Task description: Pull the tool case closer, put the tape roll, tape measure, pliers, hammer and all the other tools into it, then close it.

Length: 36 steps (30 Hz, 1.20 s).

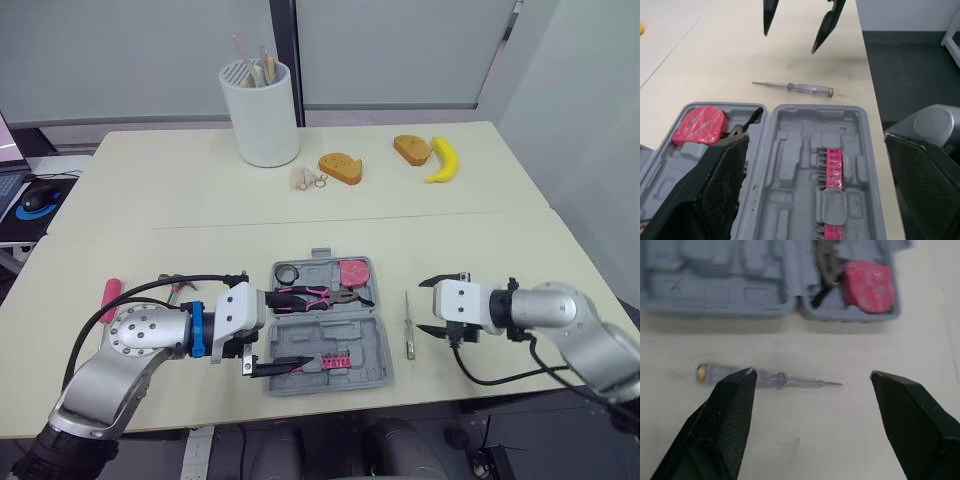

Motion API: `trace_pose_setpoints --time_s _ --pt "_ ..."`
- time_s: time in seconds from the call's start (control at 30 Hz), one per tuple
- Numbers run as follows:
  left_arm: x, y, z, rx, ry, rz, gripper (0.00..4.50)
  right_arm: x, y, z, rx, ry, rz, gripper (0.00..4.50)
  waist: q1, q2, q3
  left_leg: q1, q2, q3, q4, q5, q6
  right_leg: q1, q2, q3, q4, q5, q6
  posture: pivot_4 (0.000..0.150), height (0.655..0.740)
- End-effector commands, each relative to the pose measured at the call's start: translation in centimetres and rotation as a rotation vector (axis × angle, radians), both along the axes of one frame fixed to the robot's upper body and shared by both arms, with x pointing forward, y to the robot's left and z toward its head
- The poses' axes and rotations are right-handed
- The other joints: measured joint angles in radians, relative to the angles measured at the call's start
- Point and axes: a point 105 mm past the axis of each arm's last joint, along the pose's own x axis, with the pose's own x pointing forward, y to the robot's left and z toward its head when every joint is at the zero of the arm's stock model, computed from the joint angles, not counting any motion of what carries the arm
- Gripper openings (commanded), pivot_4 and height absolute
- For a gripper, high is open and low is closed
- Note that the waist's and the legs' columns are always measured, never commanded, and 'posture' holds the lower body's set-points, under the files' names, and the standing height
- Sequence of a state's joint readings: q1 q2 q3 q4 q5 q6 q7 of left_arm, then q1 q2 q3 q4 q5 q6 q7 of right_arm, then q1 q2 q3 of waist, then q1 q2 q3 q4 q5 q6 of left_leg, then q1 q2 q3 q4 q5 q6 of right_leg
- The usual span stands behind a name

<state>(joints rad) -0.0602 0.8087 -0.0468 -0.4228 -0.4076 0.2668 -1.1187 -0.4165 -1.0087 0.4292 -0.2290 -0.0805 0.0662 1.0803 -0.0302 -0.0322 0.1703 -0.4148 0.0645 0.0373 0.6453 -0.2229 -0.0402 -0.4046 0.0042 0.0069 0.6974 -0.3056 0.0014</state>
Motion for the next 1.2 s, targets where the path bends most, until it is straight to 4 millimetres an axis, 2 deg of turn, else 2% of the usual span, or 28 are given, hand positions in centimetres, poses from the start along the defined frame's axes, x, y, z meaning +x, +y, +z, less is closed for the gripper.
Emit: trace_pose_setpoints --time_s 0.03,0.13,0.23,0.5,0.67,0.73,0.83,1.03,1.2 --pt "-0.2 -0.9 0.6 -0.009 -0.041 -0.026 4.50 0.3 0.2 -1.0 -0.299 0.032 0.344 3.84 -0.002 0.000 0.000 0.000 0.000 0.001 0.000 0.000 0.000 0.000 0.000 0.001 0.000 0.000 -0.001 0.150 0.7337" --pt "-0.2 -1.0 0.6 -0.007 -0.040 -0.031 4.50 1.1 1.2 -1.8 -0.477 0.058 0.561 3.84 -0.006 0.000 0.001 0.001 0.000 0.002 0.000 0.000 0.000 0.000 0.001 0.003 0.000 0.003 -0.005 0.150 0.7337" --pt "-0.3 -1.1 0.5 -0.003 -0.043 -0.031 4.50 1.5 2.2 -2.5 -0.519 0.078 0.650 3.84 0.002 0.000 0.001 0.001 0.002 0.001 0.000 0.000 0.000 0.000 0.002 0.002 0.001 0.003 -0.006 0.150 0.7337" --pt "-0.8 -1.6 0.1 -0.002 -0.044 -0.025 4.50 3.1 3.1 -4.1 -0.595 0.106 0.709 3.84 0.005 0.000 0.001 0.000 0.000 0.004 0.001 0.000 0.000 0.000 -0.004 0.005 0.002 0.004 -0.005 0.150 0.7337" --pt "-1.1 -1.7 -0.3 -0.001 -0.043 -0.016 4.50 4.2 3.0 -4.6 -0.635 0.098 0.712 3.84 0.004 0.000 0.001 0.001 0.000 0.004 0.001 0.000 0.000 0.000 -0.004 0.005 0.002 0.004 -0.005 0.150 0.7337" --pt "-1.1 -1.8 -0.3 -0.003 -0.044 -0.013 4.50 4.3 3.0 -4.7 -0.638 0.097 0.718 3.47 0.004 0.000 0.001 0.001 0.000 0.003 0.001 0.000 0.000 0.000 -0.004 0.004 0.002 0.004 -0.005 0.150 0.7337" --pt "-1.2 -1.8 -0.4 -0.005 -0.043 -0.010 4.50 4.3 2.9 -5.0 -0.642 0.098 0.728 2.60 0.004 0.000 0.001 0.001 0.000 0.003 0.001 0.000 0.000 0.000 -0.004 0.005 0.003 0.004 -0.005 0.150 0.7337" --pt "-1.3 -2.0 -0.6 -0.010 -0.041 -0.007 4.50 4.5 2.8 -5.5 -0.637 0.080 0.737 1.18 0.004 0.000 0.001 0.002 0.000 0.004 0.001 0.000 0.000 0.000 -0.004 0.005 0.003 0.004 -0.005 0.150 0.7337" --pt "-1.2 -2.0 -0.8 -0.010 -0.041 -0.010 4.50 4.6 2.4 -5.3 -0.642 0.059 0.744 0.27 0.004 0.000 0.001 0.002 0.000 0.004 0.001 0.000 0.000 0.001 -0.005 0.005 0.003 0.004 -0.005 0.150 0.7337"
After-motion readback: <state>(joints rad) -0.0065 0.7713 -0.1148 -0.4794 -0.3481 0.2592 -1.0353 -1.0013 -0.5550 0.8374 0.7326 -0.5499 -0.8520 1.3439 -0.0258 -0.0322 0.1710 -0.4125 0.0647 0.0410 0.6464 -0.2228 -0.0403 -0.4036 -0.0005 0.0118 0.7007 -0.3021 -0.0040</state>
